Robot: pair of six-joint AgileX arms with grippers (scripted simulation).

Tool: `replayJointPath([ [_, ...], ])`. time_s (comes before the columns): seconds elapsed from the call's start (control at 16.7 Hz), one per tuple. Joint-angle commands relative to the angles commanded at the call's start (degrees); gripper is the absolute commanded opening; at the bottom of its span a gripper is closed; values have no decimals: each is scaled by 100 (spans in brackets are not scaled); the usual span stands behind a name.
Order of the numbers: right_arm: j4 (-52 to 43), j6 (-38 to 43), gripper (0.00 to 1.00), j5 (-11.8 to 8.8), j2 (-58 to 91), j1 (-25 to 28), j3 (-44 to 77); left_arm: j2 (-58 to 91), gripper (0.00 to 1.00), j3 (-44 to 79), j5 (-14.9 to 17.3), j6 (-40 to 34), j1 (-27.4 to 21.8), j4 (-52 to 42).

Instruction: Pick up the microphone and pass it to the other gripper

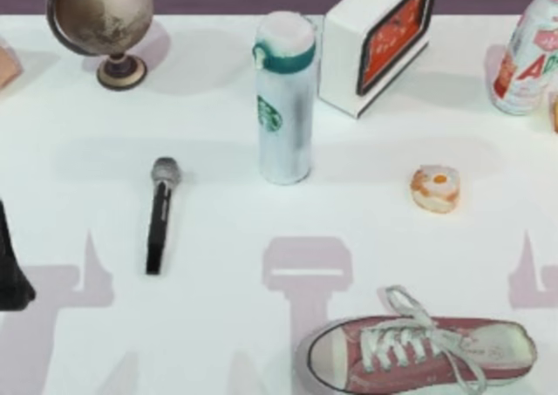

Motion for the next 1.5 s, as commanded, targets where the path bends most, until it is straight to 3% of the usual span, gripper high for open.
replayJointPath([
  [0.24,0,0,100,0,0,0,0,176,100,154,7,-34,-55,-137],
  [0.48,0,0,100,0,0,0,0,1262,100,1007,8,-228,-314,-856],
  [1.2,0,0,100,0,0,0,0,7994,100,5840,-49,-1335,-1491,-3892],
  [1.5,0,0,100,0,0,0,0,10125,100,7370,-75,-1696,-1877,-4958],
])
